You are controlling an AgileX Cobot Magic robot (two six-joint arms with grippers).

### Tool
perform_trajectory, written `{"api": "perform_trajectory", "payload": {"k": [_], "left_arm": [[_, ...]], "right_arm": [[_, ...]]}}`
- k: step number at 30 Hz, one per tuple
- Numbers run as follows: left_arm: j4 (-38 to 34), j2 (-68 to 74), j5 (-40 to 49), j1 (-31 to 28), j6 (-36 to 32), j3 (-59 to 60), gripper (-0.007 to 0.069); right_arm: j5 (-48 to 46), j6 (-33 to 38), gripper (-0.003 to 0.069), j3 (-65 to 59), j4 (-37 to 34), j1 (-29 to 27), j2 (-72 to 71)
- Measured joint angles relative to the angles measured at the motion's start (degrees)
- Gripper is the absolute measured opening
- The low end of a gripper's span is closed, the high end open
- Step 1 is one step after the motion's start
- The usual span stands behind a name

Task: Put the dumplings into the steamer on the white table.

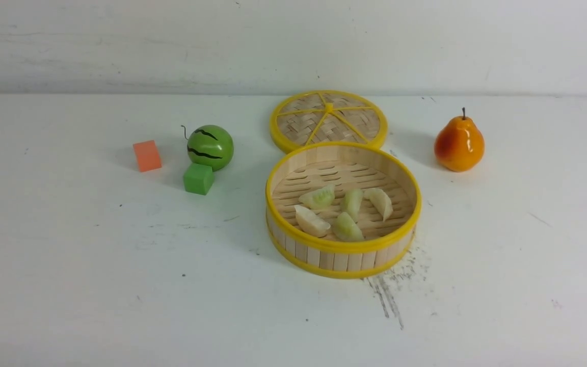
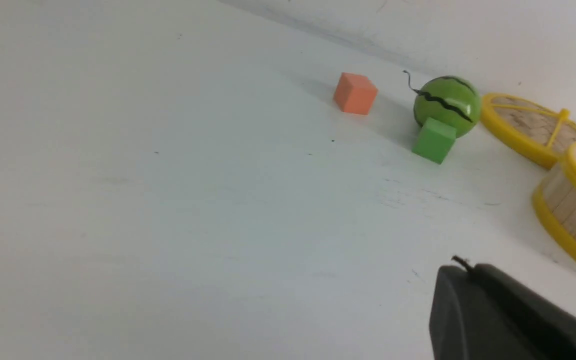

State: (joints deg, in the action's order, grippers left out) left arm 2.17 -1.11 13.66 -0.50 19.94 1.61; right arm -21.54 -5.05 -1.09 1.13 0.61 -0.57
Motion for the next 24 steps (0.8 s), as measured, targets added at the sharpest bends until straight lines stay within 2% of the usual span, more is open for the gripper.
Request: {"api": "perform_trajectory", "payload": {"k": [5,9,24], "left_arm": [[-0.1,0.0,3.0,-0.1,-5.6,0.0,-0.0014],[-0.1,0.0,7.2,-0.1,-6.2,0.0,-0.0014],[-0.2,0.0,7.9,-0.1,-6.4,0.0,-0.0014]], "right_arm": [[0.0,0.0,0.0031,0.0,0.0,0.0,0.0],[0.0,0.0,0.0037,0.0,0.0,0.0,0.0],[0.0,0.0,0.0058,0.0,0.0,0.0,0.0]]}}
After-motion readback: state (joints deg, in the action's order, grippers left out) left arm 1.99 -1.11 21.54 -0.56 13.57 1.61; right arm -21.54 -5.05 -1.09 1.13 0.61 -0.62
